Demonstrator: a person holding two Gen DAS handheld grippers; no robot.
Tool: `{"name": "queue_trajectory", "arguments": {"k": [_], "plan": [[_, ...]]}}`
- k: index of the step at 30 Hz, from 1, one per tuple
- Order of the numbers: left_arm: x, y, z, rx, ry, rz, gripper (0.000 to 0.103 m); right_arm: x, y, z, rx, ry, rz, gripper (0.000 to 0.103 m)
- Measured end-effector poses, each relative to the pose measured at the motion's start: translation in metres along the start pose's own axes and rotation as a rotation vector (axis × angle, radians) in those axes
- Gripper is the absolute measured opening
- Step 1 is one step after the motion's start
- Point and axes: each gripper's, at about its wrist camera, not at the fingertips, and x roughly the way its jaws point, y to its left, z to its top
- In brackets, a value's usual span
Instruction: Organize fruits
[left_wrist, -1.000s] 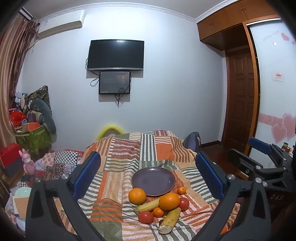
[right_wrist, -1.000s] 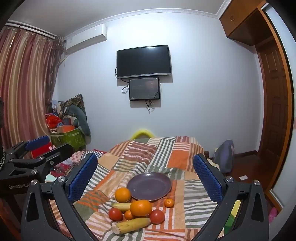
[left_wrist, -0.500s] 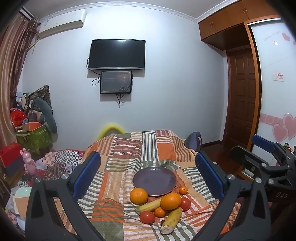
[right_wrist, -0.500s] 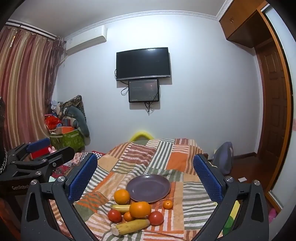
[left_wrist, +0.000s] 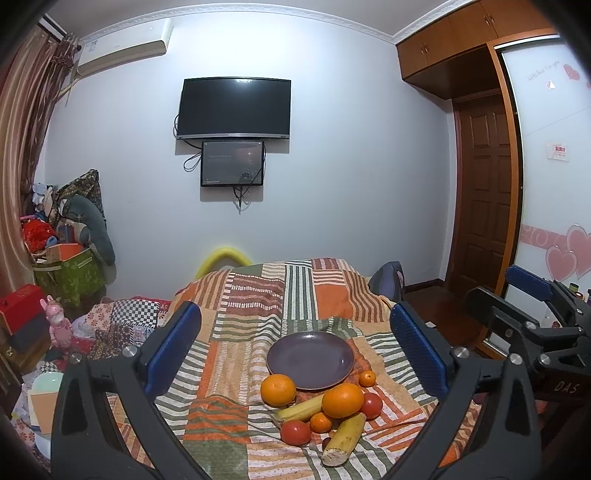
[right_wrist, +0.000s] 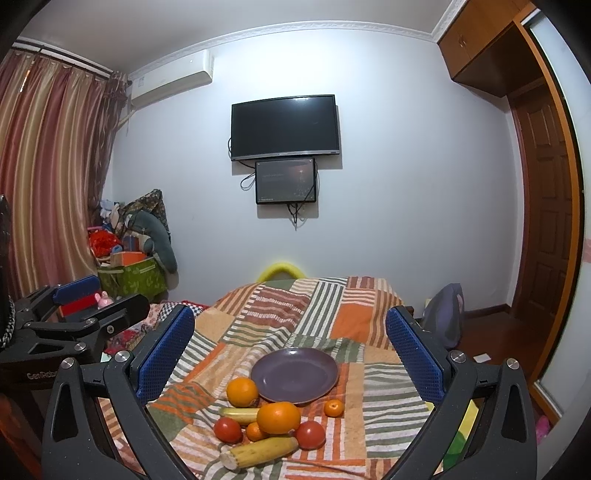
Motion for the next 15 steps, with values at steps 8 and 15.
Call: {"name": "queue_trajectory", "arguments": {"k": [8, 15], "plan": [[-0.0015, 0.0008, 0.0024, 0.002, 0.001, 0.003, 0.103, -0.0009, -0.001, 0.0003, 0.009, 0.003, -0.008, 0.103], [-0.0017, 0.0008, 0.0022, 0.002, 0.0, 0.002, 0.103, -0.0025, -0.0036, 0.0003, 0.016, 0.003, -0.013, 0.103]]}}
